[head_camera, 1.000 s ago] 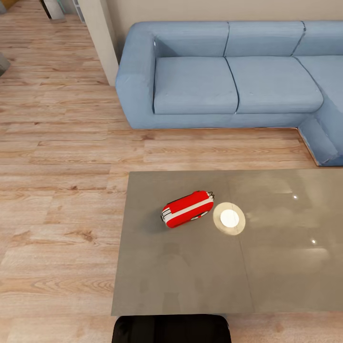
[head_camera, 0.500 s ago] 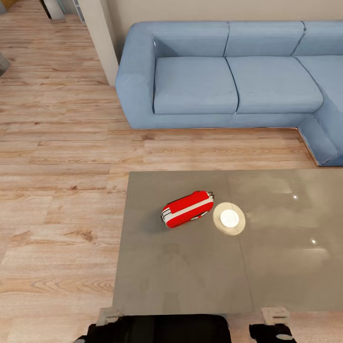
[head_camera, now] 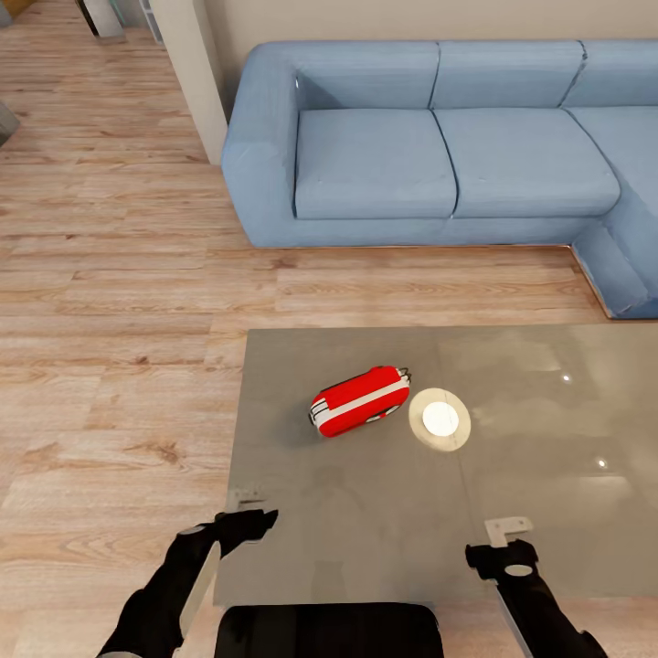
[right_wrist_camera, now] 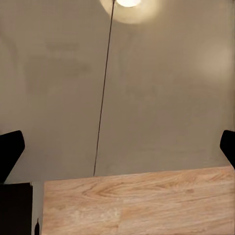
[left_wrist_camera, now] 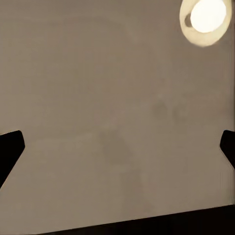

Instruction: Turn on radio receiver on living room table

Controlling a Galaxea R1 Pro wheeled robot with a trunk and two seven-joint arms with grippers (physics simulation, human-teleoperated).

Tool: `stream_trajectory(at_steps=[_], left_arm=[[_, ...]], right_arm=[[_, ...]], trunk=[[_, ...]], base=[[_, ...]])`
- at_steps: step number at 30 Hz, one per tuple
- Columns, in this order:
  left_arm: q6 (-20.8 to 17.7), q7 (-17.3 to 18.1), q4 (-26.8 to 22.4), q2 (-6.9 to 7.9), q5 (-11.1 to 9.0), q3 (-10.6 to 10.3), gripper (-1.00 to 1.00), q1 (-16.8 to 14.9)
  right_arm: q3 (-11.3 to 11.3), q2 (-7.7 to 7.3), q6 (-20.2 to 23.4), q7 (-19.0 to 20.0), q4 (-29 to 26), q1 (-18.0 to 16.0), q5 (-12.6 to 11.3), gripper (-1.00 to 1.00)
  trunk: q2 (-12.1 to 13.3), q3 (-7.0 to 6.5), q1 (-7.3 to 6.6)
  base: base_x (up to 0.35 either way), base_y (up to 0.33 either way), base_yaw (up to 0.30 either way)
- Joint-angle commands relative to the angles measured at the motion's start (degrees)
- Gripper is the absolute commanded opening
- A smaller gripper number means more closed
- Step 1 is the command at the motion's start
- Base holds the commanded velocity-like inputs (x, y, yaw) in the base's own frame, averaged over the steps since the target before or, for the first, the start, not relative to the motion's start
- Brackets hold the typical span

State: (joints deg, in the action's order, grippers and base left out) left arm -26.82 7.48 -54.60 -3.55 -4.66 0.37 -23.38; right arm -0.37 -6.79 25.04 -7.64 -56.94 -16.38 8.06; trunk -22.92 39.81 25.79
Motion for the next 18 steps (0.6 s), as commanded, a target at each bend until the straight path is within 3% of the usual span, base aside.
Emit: stream_trajectory(at_steps=[1, 5, 8, 18], left_arm=[[1.30, 0.06, 3.28, -0.21, 0.04, 0.00, 1.00, -1.72], [5.91, -0.22, 10.69, -0.53, 0.04, -0.01, 1.00, -6.70], [7.62, -0.37, 12.87, -0.57, -0.11, -0.01, 1.00, -8.75], [8.02, -0.38, 13.91, -0.37, -0.15, -0.07, 1.00, -9.74]], right_arm=[[0.01, 0.07, -0.45, 0.00, 0.50, -0.34, 0.09, 1.00], [0.02, 0.13, -1.16, 0.07, 2.32, -1.82, 0.41, 1.00], [0.03, 0.14, -1.80, 0.35, 4.22, -2.88, 0.55, 1.00], [0.17, 0.22, -2.41, 1.87, 5.25, -3.91, 0.56, 1.00]], trunk=[[0.00, 0.00, 0.00], [0.00, 0.00, 0.00], [0.00, 0.00, 0.00], [0.00, 0.00, 0.00]], base=[[0.000, 0.000, 0.000], [0.000, 0.000, 0.000], [0.000, 0.000, 0.000], [0.000, 0.000, 0.000]])
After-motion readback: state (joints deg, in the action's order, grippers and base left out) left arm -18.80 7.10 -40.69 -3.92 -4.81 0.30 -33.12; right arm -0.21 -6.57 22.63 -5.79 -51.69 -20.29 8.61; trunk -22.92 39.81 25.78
